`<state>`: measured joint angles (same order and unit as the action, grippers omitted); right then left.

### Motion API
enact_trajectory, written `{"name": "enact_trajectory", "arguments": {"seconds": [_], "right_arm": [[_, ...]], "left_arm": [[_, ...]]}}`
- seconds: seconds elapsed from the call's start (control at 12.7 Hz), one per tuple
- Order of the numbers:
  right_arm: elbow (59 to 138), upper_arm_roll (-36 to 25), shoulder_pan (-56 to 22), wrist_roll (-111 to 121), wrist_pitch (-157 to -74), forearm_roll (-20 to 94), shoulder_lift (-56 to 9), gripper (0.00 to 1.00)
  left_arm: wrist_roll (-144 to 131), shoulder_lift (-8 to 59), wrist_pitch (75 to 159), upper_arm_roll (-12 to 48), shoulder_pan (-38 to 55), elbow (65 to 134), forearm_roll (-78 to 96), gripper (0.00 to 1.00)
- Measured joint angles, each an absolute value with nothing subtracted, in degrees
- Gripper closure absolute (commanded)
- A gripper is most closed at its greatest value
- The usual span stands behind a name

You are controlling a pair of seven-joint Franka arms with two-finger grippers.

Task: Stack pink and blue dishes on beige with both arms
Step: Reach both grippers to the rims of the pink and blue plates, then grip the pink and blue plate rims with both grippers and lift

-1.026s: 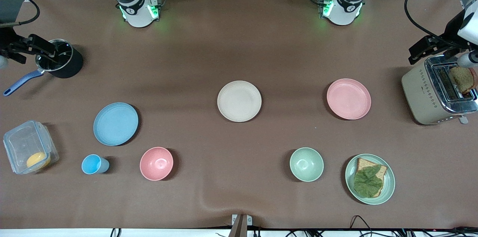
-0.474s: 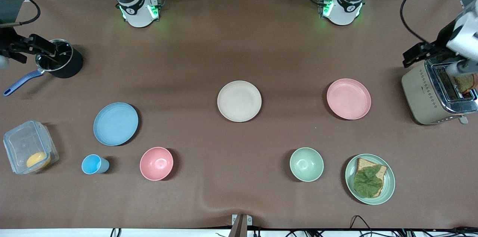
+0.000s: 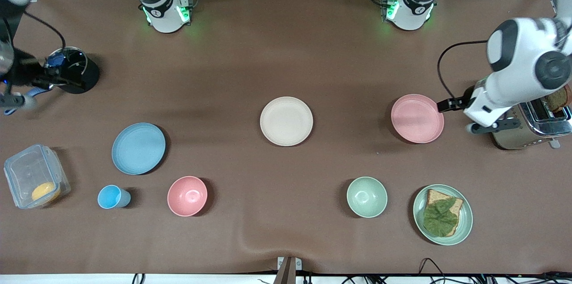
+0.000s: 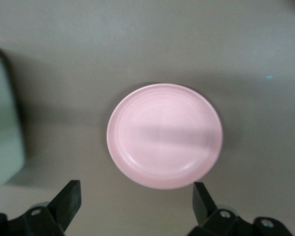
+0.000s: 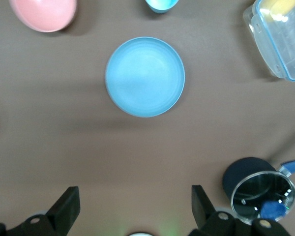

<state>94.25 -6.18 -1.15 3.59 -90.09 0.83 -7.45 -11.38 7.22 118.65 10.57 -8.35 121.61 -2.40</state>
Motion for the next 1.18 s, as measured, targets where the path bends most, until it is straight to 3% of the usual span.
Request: {"name": "enact_trajectory", "arguments": {"seconds": [0.47, 0.95, 1.03, 1.11, 1.18], "right_arm": [[101.84, -6.33, 2.50, 3.81, -113.30, 0.85, -24.86, 0.00], [101.95, -6.48, 3.75, 3.80, -119.02, 0.85, -33.06, 0.00], [101.95, -6.50, 4.39, 3.96, -119.90, 0.85, -33.95, 0.00], [101.95, -6.50, 5.05, 4.37, -120.37, 0.85, -34.77, 0.13], [101.95, -6.50, 5.58, 4.82, -120.61, 0.87, -35.52, 0.42]], "left_arm": [[-11.39, 14.35, 133.21, 10.31, -14.60, 129.07, -2.40, 0.00], [-11.46, 19.98, 137.88, 10.28, -15.31, 129.17, -2.40, 0.01], [-11.47, 19.98, 137.88, 10.22, -15.46, 129.16, -2.40, 0.12], [-11.47, 20.01, 137.88, 10.19, -15.74, 129.16, -2.40, 0.30], [-11.47, 20.12, 137.88, 10.19, -16.06, 129.15, -2.40, 0.50]]}}
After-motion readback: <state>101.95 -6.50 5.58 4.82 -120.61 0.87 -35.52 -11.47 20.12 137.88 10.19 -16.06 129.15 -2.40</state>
